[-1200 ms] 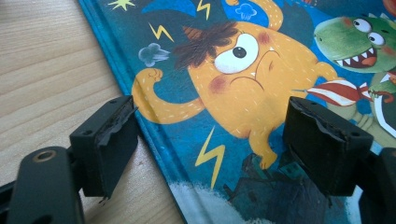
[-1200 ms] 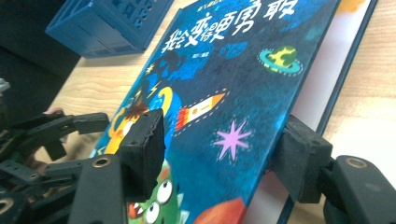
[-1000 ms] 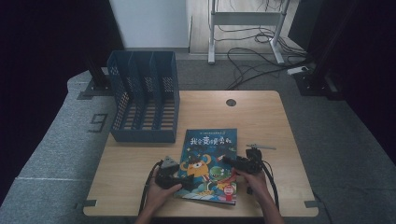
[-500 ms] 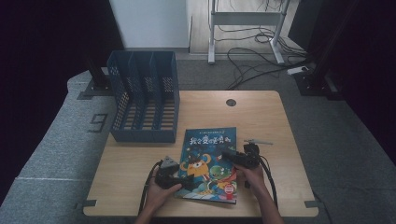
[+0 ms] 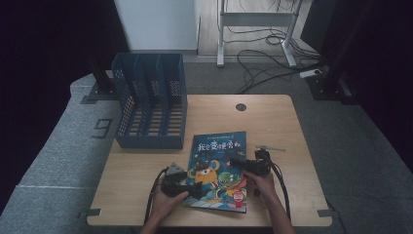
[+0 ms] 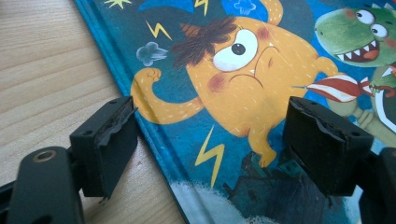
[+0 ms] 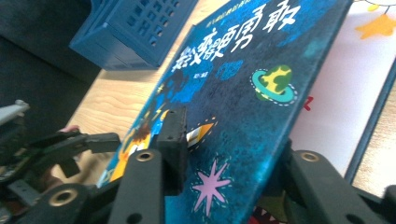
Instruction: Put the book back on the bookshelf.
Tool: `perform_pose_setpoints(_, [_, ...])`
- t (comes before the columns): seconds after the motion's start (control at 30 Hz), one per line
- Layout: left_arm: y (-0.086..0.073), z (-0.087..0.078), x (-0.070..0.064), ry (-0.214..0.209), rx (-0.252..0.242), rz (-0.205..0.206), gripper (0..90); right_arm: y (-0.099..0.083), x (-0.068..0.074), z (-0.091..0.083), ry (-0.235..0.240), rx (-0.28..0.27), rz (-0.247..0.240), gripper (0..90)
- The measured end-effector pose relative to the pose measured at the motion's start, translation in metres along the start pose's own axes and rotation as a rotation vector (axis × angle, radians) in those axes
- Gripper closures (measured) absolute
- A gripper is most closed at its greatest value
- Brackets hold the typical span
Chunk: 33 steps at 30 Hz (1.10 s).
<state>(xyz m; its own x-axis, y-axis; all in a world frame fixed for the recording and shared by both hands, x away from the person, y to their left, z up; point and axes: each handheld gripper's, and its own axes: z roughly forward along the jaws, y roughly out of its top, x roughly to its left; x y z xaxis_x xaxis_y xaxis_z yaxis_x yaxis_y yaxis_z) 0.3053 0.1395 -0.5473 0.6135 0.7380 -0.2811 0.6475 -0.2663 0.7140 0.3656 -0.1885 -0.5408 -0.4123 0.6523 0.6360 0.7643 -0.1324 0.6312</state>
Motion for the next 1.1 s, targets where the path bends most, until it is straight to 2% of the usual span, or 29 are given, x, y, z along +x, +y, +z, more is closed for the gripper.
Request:
perform_pose_setpoints(0.07, [0.0, -0.001, 0.0, -0.005, -0.003, -0.003, 17.9, 0.001, 0.0, -0.002, 0.02, -0.011, 0.02, 63.6])
perform_pose_setpoints(0.27, [0.0, -0.001, -0.003, -0.012, 0.001, 0.012, 18.0, 0.003, 0.0, -0.006, 0.031, -0.032, 0.054, 68.8])
perform_pose_setpoints(0.53, [0.001, 0.002, -0.014, -0.019, 0.023, 0.058, 17.9, 0.007, -0.006, -0.022, 0.013, -0.074, 0.08, 71.9])
perform_pose_setpoints(0.57, [0.001, 0.002, -0.018, -0.014, 0.031, 0.078, 17.9, 0.008, -0.007, -0.024, 0.01, -0.078, 0.084, 72.2])
perform_pose_setpoints(0.7, [0.0, 0.003, -0.024, -0.01, 0.04, 0.109, 17.9, 0.01, -0.01, -0.032, 0.002, -0.098, 0.097, 73.5])
perform_pose_setpoints(1.1, [-0.002, 0.003, -0.035, -0.008, 0.059, 0.158, 17.9, 0.013, -0.015, -0.044, -0.015, -0.126, 0.111, 74.7])
